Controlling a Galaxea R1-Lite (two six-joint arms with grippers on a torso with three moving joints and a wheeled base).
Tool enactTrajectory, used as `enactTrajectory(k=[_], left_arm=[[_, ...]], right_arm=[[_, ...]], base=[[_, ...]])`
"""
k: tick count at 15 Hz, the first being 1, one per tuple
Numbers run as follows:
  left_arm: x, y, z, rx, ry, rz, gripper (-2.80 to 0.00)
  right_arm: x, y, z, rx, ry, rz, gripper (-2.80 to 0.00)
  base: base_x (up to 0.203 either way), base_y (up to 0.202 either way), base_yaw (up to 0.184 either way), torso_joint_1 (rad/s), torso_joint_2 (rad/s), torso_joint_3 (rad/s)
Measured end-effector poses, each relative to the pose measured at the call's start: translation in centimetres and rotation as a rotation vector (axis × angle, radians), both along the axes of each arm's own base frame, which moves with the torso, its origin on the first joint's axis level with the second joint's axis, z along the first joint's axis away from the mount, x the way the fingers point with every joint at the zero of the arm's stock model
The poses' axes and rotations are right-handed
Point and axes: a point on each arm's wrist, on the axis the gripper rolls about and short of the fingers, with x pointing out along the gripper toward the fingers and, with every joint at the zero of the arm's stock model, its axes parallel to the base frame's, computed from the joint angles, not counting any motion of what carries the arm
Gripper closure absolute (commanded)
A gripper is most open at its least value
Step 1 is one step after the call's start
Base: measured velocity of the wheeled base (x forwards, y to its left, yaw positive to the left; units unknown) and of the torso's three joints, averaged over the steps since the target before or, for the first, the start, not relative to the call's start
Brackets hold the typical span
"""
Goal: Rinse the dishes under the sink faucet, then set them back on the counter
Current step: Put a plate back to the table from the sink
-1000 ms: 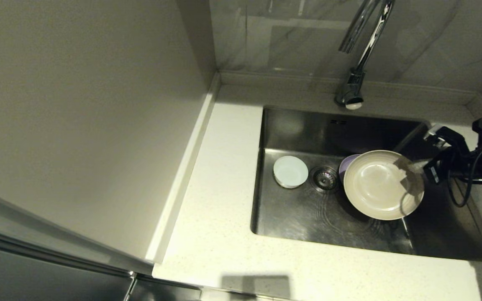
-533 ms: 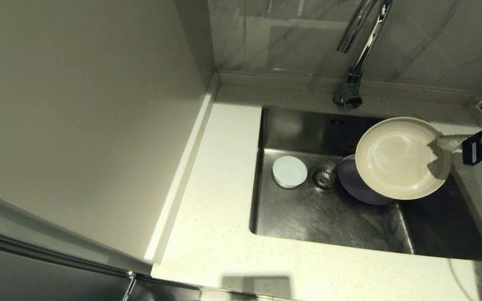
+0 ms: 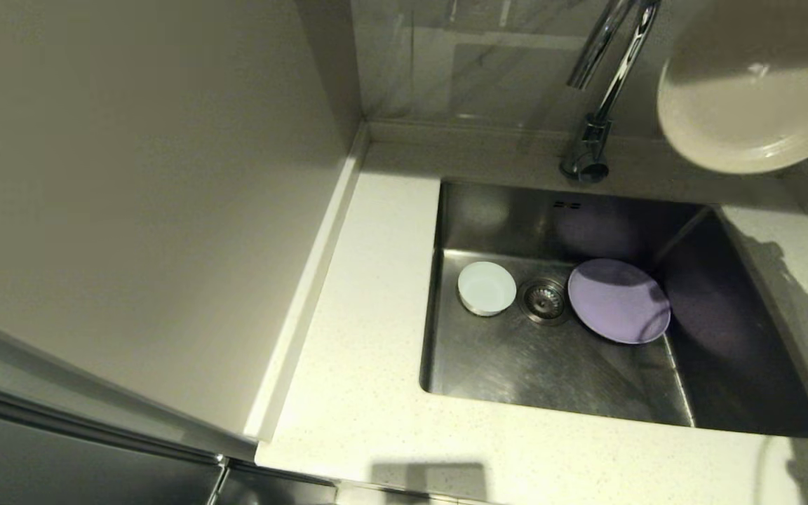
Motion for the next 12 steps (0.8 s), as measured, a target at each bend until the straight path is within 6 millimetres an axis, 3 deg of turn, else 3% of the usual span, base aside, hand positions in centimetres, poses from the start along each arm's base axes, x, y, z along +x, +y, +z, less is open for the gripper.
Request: enactTrajectory(k=[5, 7, 9, 12], left_arm=[[0.0, 0.0, 0.0, 0.0, 0.001, 0.0, 0.0], [0.0, 0.0, 0.0, 0.0, 0.001, 0.0, 0.0], [0.0, 0.0, 0.0, 0.0, 0.0, 0.0, 0.0], [0.0, 0.0, 0.0, 0.001, 0.0, 0.0, 0.0]], right_arm=[[-5.6, 1.5, 5.3, 0.176, -0.566, -0.052, 0.0], [-6.7, 2.0, 5.7, 0.203, -0.606, -0.038, 0.0], [-6.4, 2.1, 2.9, 0.23, -0.491, -0.053, 0.0], [-6.8, 2.7, -5.1, 0.262, -0.181, -0.062, 0.0]], base=[[0.0, 0.0, 0.0, 0.0, 0.0, 0.0], [0.0, 0.0, 0.0, 0.0, 0.0, 0.0], [0.0, 0.0, 0.0, 0.0, 0.0, 0.0], [0.0, 0.0, 0.0, 0.0, 0.0, 0.0]])
